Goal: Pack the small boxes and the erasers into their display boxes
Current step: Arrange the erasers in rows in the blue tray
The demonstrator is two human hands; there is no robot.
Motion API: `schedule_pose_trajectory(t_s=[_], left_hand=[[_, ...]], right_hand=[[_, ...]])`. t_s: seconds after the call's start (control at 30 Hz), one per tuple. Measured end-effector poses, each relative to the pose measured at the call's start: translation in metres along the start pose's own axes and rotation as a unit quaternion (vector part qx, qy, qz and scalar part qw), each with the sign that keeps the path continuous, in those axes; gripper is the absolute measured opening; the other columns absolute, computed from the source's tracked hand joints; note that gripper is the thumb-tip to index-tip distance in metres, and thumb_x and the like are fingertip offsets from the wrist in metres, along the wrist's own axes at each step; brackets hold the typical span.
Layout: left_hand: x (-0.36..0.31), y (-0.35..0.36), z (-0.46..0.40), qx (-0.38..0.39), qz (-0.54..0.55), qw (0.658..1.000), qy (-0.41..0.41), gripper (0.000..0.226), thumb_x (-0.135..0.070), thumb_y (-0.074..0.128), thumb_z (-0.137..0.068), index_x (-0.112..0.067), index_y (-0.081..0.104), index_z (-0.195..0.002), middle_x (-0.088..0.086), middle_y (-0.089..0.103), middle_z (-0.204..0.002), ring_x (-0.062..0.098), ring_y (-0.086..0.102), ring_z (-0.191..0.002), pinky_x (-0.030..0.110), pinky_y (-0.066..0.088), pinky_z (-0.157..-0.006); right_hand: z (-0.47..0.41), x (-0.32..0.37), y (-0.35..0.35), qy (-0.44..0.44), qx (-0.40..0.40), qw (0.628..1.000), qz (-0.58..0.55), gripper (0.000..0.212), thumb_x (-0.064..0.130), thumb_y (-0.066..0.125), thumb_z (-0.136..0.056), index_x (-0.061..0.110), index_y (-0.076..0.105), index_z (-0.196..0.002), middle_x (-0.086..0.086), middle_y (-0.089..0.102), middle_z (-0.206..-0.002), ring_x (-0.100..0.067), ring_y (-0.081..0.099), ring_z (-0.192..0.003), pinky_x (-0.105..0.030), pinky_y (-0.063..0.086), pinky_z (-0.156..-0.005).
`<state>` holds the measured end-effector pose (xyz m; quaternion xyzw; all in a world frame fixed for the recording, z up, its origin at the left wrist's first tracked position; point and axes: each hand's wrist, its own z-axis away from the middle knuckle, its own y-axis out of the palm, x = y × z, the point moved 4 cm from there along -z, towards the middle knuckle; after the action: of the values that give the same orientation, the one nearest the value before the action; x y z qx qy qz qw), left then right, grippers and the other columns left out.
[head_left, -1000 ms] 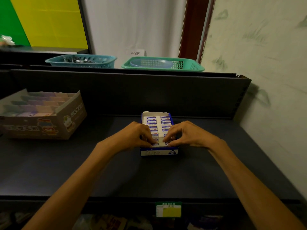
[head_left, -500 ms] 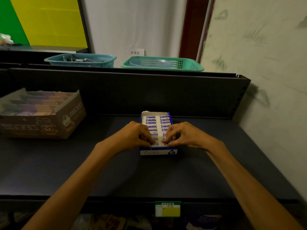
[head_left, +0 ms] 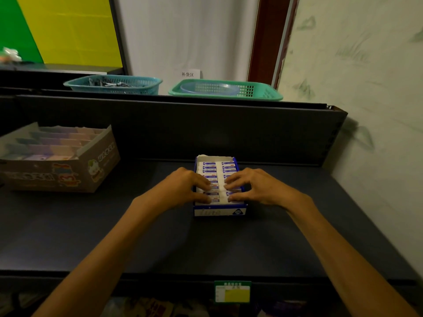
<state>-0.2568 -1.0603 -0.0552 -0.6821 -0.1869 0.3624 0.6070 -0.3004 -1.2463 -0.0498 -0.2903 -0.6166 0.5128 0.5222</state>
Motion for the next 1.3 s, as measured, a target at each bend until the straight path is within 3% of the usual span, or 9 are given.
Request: schedule_pose_trajectory(t_s=[0.13, 0.27, 0.5, 0.77, 0.9, 1.03, 1.3], left_hand=[[0.003, 0.002, -0.004, 0.019, -0.017, 1.0, 0.0, 0.038, -0.041, 0.062, -0.084, -0.032, 0.058, -0.121, -0.01, 0.051, -0.134, 0.008, 0.046, -0.122, 0.029, 0.04, -0.098], [-0.001, 0.0, -0.003, 0.02, -0.037, 0.999, 0.026, 0.038, -0.04, 0.059, -0.087, -0.031, 0.056, -0.123, -0.011, 0.042, -0.14, 0.009, 0.037, -0.128, 0.025, 0.032, -0.098], [0.001, 0.0, 0.0, 0.015, -0.018, 0.999, 0.024, 0.046, -0.041, 0.06, -0.086, -0.03, 0.051, -0.13, -0.01, 0.039, -0.141, 0.009, 0.031, -0.132, 0.029, 0.028, -0.105], [0.005, 0.002, 0.002, 0.005, -0.004, 1.0, 0.012, 0.043, -0.043, 0.06, -0.086, -0.038, 0.052, -0.127, -0.012, 0.031, -0.144, 0.011, 0.022, -0.134, 0.032, 0.024, -0.107], [0.012, 0.005, 0.014, -0.059, 0.042, 0.996, -0.042, 0.058, -0.053, 0.061, -0.081, -0.036, 0.046, -0.134, -0.008, 0.026, -0.15, 0.014, 0.019, -0.138, 0.035, 0.024, -0.11], [0.015, 0.01, 0.026, -0.069, 0.13, 0.985, -0.09, 0.085, -0.06, 0.066, -0.07, -0.028, 0.035, -0.142, -0.004, 0.023, -0.153, 0.016, 0.027, -0.138, 0.037, 0.032, -0.109], [0.017, 0.007, 0.023, -0.048, 0.118, 0.987, -0.094, 0.09, -0.048, 0.075, -0.07, -0.021, 0.031, -0.144, 0.0, 0.031, -0.151, 0.016, 0.035, -0.134, 0.033, 0.035, -0.107]], right_hand=[[-0.002, -0.004, 0.003, -0.013, 0.003, 0.999, 0.029, 0.04, 0.04, 0.06, -0.089, 0.032, 0.055, -0.128, 0.012, 0.038, -0.143, -0.009, 0.03, -0.129, -0.034, 0.031, -0.107], [-0.002, -0.006, 0.004, -0.018, -0.004, 1.0, 0.005, 0.04, 0.04, 0.061, -0.088, 0.032, 0.056, -0.127, 0.013, 0.037, -0.141, -0.005, 0.031, -0.125, -0.034, 0.035, -0.105], [0.003, -0.009, 0.004, -0.007, -0.025, 0.999, -0.022, 0.049, 0.04, 0.064, -0.086, 0.03, 0.051, -0.132, 0.011, 0.035, -0.145, -0.005, 0.026, -0.131, -0.027, 0.027, -0.105], [0.005, -0.008, 0.006, 0.006, -0.022, 0.999, -0.029, 0.049, 0.042, 0.062, -0.086, 0.031, 0.05, -0.133, 0.011, 0.031, -0.147, -0.005, 0.024, -0.133, -0.033, 0.03, -0.11], [0.014, -0.01, 0.01, 0.045, -0.073, 0.994, -0.065, 0.074, 0.057, 0.062, -0.077, 0.03, 0.039, -0.142, 0.009, 0.022, -0.153, -0.009, 0.019, -0.138, -0.038, 0.028, -0.113], [0.023, -0.008, 0.021, 0.074, -0.052, 0.99, -0.112, 0.101, 0.068, 0.06, -0.062, 0.032, 0.021, -0.148, 0.007, 0.012, -0.157, -0.014, 0.019, -0.141, -0.036, 0.026, -0.111], [0.01, 0.0, 0.024, 0.084, -0.064, 0.991, -0.086, 0.104, 0.054, 0.074, -0.07, 0.027, 0.013, -0.151, 0.005, 0.012, -0.158, -0.016, 0.019, -0.142, -0.036, 0.025, -0.112]])
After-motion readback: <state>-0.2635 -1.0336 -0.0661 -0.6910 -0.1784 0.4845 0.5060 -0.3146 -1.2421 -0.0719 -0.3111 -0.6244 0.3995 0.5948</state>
